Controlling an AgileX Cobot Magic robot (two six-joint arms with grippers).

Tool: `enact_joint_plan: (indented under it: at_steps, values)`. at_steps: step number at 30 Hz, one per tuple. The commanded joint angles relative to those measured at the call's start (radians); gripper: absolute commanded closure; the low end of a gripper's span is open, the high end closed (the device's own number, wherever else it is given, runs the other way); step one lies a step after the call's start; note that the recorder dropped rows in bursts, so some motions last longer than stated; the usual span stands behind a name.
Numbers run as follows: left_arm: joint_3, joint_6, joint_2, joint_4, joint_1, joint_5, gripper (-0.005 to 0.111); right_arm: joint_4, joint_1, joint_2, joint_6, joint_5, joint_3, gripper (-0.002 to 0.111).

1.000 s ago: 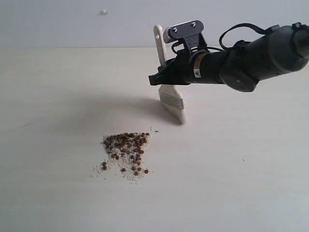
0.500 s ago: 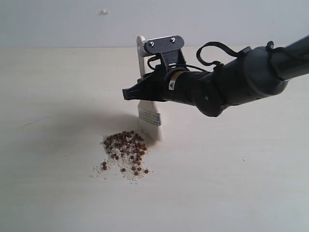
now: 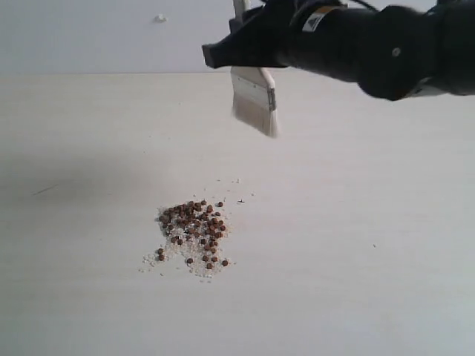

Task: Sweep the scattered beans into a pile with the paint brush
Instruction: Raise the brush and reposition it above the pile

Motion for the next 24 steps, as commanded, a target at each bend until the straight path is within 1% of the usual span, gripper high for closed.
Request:
enact_joint_plan:
  at_steps: [1, 5, 10, 13, 19, 24]
  values:
    - [0.003, 0.0, -0.005, -0.002, -0.004, -0.005, 0.107, 0.002, -0.001, -0.099, -0.096, 0.031, 0.001, 0.108]
    - [0.003, 0.0, -0.005, -0.002, -0.004, -0.005, 0.107, 0.001, -0.001, -0.098, -0.207, 0.019, 0.014, 0.108]
    - [0.003, 0.0, -0.005, -0.002, -0.004, -0.005, 0.107, -0.011, -0.001, 0.005, -0.302, -0.12, 0.074, 0.108]
    - [0.003, 0.0, -0.005, -0.002, -0.004, -0.005, 0.107, -0.067, -0.001, 0.118, -0.294, -0.238, 0.101, 0.108]
    - [0.003, 0.0, -0.005, -0.002, -0.004, -0.005, 0.107, -0.249, -0.001, 0.327, -0.193, -0.444, 0.108, 0.108]
    - [0.003, 0.0, -0.005, -0.002, -0.004, -0.005, 0.107, -0.363, -0.001, 0.393, -0.077, -0.513, 0.108, 0.108]
